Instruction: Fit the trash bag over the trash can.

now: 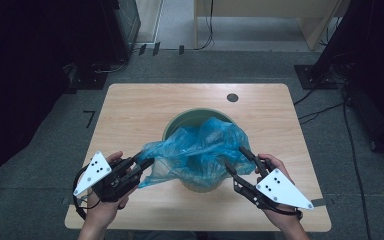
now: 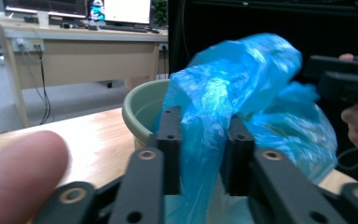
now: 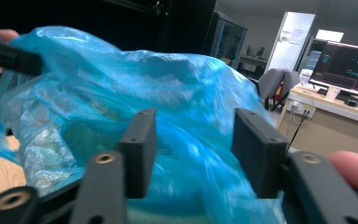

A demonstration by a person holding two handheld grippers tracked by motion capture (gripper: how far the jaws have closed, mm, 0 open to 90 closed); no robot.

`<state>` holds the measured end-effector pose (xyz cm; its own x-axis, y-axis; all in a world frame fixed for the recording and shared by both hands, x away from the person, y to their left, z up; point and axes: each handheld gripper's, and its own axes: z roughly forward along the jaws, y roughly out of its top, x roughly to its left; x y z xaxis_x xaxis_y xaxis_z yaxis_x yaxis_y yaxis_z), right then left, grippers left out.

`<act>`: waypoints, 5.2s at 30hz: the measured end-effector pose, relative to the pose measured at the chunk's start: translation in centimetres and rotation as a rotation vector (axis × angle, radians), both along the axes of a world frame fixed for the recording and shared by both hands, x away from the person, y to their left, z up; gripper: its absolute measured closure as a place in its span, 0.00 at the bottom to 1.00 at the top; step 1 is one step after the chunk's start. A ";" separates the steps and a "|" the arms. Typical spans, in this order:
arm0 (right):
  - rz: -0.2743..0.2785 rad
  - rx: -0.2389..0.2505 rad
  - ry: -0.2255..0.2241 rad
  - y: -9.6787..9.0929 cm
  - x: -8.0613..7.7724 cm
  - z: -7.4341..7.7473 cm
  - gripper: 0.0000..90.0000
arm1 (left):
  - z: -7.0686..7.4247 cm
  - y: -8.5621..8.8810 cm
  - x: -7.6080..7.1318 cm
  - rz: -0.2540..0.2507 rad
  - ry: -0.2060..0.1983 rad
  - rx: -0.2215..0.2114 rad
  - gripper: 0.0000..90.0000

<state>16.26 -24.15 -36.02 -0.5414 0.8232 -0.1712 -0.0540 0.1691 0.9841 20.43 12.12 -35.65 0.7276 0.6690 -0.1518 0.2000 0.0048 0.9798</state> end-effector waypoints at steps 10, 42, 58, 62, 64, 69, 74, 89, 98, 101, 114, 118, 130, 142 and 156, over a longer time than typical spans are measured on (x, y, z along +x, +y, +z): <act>-0.083 -0.047 0.093 0.2 1.7 -1.1 0.61 | -0.1 0.0 0.5 -0.025 0.036 -0.037 0.90; -0.187 0.032 0.245 -2.0 10.6 -0.3 0.99 | -2.3 -2.8 9.3 0.176 0.173 0.025 0.96; -0.193 0.149 0.420 -3.2 14.5 -3.1 1.00 | -5.3 -4.6 12.1 0.163 0.298 0.069 1.00; -0.151 0.194 0.468 -3.6 14.9 -3.6 1.00 | -6.3 -5.1 13.0 0.153 0.367 0.076 1.00; -0.129 0.222 0.494 -3.8 15.3 -3.7 0.99 | -6.9 -5.2 13.6 0.144 0.411 0.067 1.00; -0.100 0.249 0.570 -4.0 16.2 -4.5 0.99 | -7.9 -6.1 14.2 0.125 0.477 0.080 1.00; -0.098 0.257 0.627 -3.4 17.1 -5.6 1.00 | -8.5 -6.2 14.9 0.119 0.535 0.080 1.00; -0.129 0.248 0.527 -5.3 13.7 -7.1 0.82 | -10.0 -3.0 12.2 0.180 0.494 -0.021 0.65; -0.124 0.306 0.362 -6.9 9.1 -5.3 0.68 | -8.1 -0.6 7.5 0.202 0.231 -0.158 0.48; -0.151 0.292 0.327 -6.8 8.2 -5.1 0.68 | -7.8 -0.5 5.1 0.182 0.088 -0.192 0.45; -0.114 0.304 0.271 -5.7 4.6 -6.8 0.60 | -9.4 -1.5 0.6 0.075 -0.154 -0.191 0.32; 0.004 0.329 0.244 -6.0 3.3 -6.9 0.45 | -10.0 -2.6 0.6 0.040 -0.176 -0.138 0.26; 0.114 0.233 0.214 -3.3 2.6 -7.8 0.19 | -10.5 -3.6 1.3 -0.002 -0.144 -0.094 0.59; 0.089 0.130 0.189 -1.9 2.3 -8.9 0.96 | -10.7 -3.3 1.3 -0.052 -0.093 -0.056 1.00; 0.049 -0.127 0.572 -1.3 3.8 -14.7 1.00 | -14.5 -2.7 3.0 0.054 0.404 0.143 1.00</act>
<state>20.01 -25.50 -50.72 -0.6137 0.7870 0.0638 0.4691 0.2984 0.8312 23.40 9.44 -50.18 0.5922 0.7395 -0.3201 0.5709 -0.1047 0.8143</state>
